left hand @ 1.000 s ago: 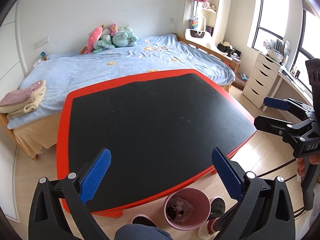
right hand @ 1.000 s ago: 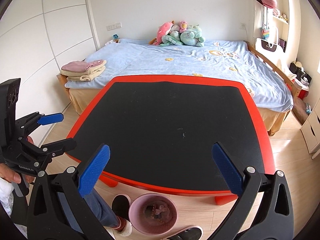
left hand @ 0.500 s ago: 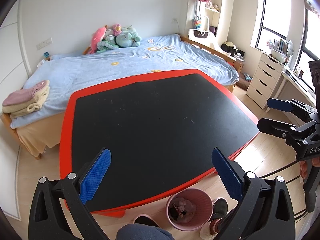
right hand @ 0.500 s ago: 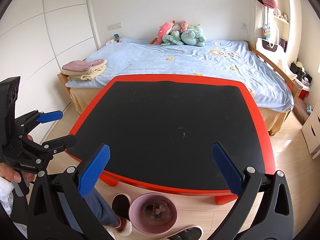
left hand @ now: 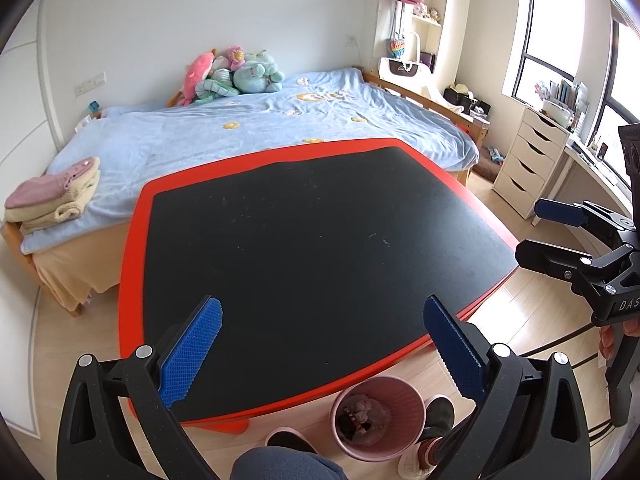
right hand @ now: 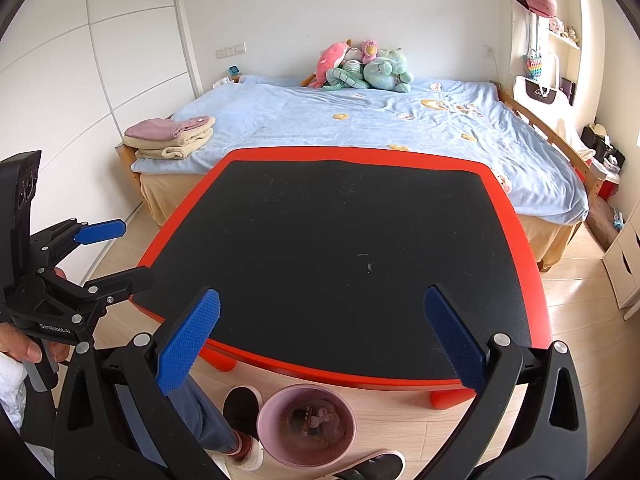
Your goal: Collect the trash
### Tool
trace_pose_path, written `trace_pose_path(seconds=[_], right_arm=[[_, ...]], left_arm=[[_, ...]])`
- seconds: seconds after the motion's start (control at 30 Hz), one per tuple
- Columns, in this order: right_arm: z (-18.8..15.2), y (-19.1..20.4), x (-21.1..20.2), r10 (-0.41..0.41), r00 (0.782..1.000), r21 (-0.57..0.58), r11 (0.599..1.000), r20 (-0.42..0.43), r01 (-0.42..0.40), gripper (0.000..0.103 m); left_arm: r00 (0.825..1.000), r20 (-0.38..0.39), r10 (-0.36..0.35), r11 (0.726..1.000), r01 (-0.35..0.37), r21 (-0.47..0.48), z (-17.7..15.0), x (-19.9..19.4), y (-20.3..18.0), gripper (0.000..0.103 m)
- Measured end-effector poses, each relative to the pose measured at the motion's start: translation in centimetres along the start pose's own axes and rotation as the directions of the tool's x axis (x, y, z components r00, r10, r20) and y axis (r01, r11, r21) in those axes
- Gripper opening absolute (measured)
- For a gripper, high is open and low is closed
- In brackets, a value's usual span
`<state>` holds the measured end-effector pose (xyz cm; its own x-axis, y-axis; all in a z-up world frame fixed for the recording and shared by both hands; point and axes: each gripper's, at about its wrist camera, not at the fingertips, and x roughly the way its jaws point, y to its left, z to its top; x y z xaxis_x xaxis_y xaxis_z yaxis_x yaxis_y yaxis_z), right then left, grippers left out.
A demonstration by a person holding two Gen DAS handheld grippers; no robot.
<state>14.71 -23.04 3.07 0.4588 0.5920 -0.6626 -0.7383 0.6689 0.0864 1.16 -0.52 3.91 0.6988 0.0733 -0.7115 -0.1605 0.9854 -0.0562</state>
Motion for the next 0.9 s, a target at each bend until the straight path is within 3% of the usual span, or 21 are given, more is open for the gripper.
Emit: trace_pose_path(seconds=[0.9], right_arm=[[-0.30,0.40,0.27,0.000,1.000,0.000,1.000,-0.006,0.000,0.100]], left_arm=[[1.000,-0.003,-0.004,1.000,0.004,0.001,-0.18,0.05,-0.16,0.097]])
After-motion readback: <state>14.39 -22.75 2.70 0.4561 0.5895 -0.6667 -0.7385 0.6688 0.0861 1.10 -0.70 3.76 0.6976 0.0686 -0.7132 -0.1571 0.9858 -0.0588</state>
